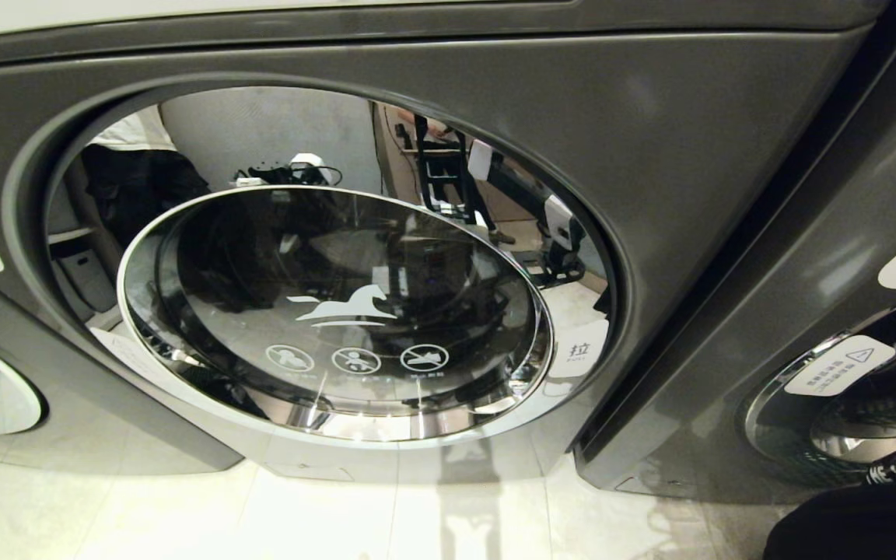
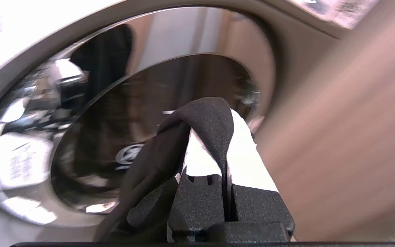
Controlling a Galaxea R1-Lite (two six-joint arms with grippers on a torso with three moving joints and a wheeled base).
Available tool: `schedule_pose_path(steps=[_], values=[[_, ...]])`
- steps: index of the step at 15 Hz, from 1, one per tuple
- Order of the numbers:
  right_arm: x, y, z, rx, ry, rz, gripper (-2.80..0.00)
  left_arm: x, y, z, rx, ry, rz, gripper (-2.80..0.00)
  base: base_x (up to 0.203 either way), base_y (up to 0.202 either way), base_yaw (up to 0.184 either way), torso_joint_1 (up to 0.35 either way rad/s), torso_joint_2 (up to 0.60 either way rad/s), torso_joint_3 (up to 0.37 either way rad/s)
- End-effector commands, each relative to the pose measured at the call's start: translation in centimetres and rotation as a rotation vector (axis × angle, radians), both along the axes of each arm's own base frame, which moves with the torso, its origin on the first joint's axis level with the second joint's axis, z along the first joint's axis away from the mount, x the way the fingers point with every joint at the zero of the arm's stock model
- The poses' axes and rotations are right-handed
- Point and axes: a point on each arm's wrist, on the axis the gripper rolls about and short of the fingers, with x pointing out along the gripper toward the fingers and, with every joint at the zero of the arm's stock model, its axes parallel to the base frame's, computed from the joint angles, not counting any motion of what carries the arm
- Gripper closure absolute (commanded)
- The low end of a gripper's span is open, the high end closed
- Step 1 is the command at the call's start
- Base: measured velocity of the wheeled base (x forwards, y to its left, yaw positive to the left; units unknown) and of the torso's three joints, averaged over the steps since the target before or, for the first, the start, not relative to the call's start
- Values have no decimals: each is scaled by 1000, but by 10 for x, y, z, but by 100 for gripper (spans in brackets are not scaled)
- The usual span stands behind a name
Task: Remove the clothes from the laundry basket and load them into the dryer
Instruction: Take the clothes out of the basket
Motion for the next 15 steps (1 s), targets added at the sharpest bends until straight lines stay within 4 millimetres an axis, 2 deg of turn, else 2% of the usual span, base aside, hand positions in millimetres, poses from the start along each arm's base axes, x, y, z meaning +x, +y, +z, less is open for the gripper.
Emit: schedule_pose_path(steps=[1, 4, 7, 11, 13, 15], values=[[5, -6, 12, 33, 5, -73, 0, 0, 0, 0, 0, -1, 0, 0, 0, 0, 0, 0, 0, 0], [8, -12, 39, 135, 18, -188, 0, 0, 0, 0, 0, -1, 0, 0, 0, 0, 0, 0, 0, 0], [12, -17, 69, 162, 2, -220, 0, 0, 0, 0, 0, -1, 0, 0, 0, 0, 0, 0, 0, 0], [16, -20, 75, 223, 36, -286, 0, 0, 0, 0, 0, -1, 1, 0, 0, 0, 0, 0, 0, 0], [24, -27, 92, 230, 18, -309, 0, 0, 0, 0, 0, -1, 0, 0, 0, 0, 0, 0, 0, 0], [34, -38, 117, 221, -8, -348, 0, 0, 0, 0, 0, -1, 1, 0, 0, 0, 0, 0, 0, 0]])
